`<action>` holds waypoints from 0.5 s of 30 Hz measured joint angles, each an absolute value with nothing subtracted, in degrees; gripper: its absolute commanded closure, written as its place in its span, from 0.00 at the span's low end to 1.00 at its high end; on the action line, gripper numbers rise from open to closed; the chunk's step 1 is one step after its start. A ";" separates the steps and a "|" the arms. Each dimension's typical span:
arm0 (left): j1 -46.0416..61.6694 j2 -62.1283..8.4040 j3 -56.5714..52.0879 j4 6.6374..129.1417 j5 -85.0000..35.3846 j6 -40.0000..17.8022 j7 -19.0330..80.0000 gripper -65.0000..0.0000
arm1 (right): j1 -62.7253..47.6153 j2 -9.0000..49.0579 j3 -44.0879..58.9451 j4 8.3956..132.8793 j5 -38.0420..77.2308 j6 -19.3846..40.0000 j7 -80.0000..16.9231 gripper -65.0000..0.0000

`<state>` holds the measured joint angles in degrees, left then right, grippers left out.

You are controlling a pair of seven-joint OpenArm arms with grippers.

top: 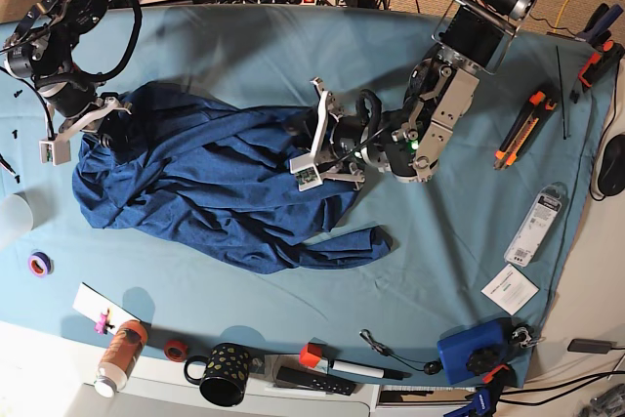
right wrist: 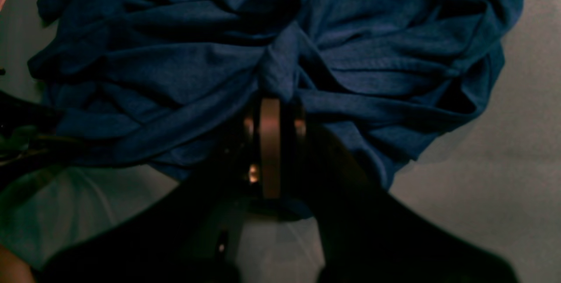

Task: Layout the t-shirt on the table in an organized manner, then fold the t-shirt properly
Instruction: 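Hold the shirt fabric with the left gripper while the right gripper waits, then grasp the shirt with both grippers and lift it high off the table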

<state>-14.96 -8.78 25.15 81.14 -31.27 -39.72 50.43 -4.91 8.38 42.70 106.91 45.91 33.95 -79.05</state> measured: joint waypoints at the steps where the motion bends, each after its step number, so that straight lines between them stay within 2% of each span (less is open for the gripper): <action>1: -14.96 -8.80 25.15 81.14 -31.81 -39.72 50.39 0.94 | -4.91 8.38 42.70 106.91 45.91 33.95 -79.05 1.00; 2: -14.96 -8.80 25.15 81.14 -32.56 -39.72 50.39 0.99 | -4.91 8.38 42.70 106.91 45.93 33.95 -79.02 1.00; 3: -14.96 -8.80 25.15 81.14 -33.12 -39.72 50.37 1.00 | -4.91 8.38 42.70 106.91 45.93 33.95 -79.05 1.00; 8: -14.94 -8.84 25.15 81.38 -34.96 -39.72 50.41 1.00 | -4.91 8.38 42.70 106.91 45.93 33.95 -78.78 1.00; 15: -14.94 -9.04 24.29 87.15 -36.67 -39.72 56.75 1.00 | -3.60 10.09 42.70 106.91 46.98 33.91 -77.65 1.00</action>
